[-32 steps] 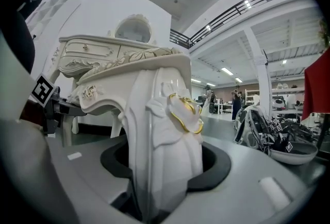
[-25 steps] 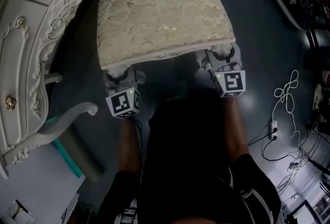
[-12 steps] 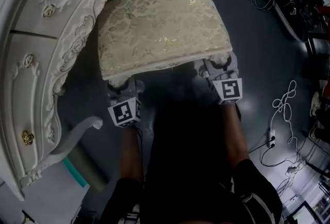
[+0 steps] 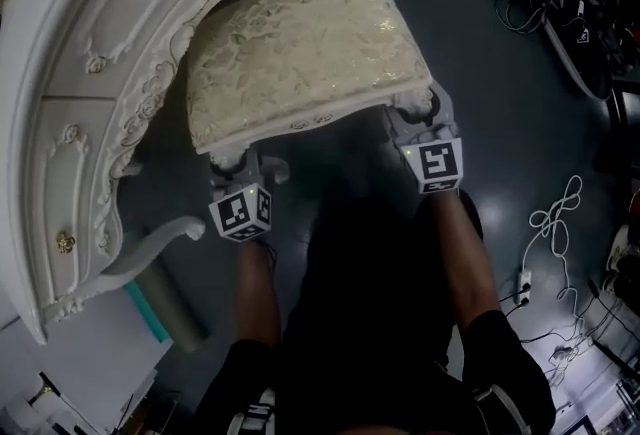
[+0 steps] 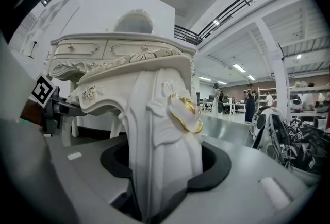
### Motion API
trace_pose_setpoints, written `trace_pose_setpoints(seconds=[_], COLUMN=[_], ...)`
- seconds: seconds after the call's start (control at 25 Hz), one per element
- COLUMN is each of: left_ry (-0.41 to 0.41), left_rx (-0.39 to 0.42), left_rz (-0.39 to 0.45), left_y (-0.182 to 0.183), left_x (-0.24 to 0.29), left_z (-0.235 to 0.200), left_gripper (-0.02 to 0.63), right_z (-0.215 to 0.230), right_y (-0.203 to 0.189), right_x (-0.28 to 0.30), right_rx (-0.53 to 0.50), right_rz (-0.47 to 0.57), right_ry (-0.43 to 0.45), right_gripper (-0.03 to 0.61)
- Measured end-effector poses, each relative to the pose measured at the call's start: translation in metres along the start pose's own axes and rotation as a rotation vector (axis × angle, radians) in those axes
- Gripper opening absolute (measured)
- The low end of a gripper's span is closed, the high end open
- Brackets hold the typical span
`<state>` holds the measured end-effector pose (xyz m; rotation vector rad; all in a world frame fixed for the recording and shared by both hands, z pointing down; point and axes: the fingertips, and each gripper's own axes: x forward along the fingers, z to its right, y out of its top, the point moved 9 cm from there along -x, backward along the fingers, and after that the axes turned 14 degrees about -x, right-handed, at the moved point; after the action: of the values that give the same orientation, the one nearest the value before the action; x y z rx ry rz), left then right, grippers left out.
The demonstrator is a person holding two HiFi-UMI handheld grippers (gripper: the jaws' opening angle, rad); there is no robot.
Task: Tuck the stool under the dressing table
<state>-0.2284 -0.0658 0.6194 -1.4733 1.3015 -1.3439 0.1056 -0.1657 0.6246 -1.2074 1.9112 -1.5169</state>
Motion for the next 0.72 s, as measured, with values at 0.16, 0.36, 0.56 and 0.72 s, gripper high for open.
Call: trace_pose_setpoints(seconds=[0.16, 0.36, 0.56, 0.72], left_ry=[0.060, 0.137, 0.189, 0.191], left_rx=[0.030, 0.014, 0.014, 0.015], left_rz=[0.044, 0.048, 0.055, 0.092], left_y=[-0.004, -0.005, -0.002, -0.008], left_x=[-0.017, -0.053, -0.068, -0.051], left_z=[0.032, 0.069, 0.077, 0.062], left_gripper=[0.261, 0.261, 0.261, 0.261], right_z=[0.020, 0.043, 0.046, 0.040], right_y=[-0.016, -0.016, -0.011, -0.013], right_x=[-0.009, -0.030, -0.030, -0.006], right_rx=[0.011, 0.003, -0.002, -0.019], right_rz=[0.065, 0.090, 0.107, 0.139], right_ry=[0.035, 0.113, 0.168, 0.156], right_gripper=[0.250, 0.250, 0.250, 0.250])
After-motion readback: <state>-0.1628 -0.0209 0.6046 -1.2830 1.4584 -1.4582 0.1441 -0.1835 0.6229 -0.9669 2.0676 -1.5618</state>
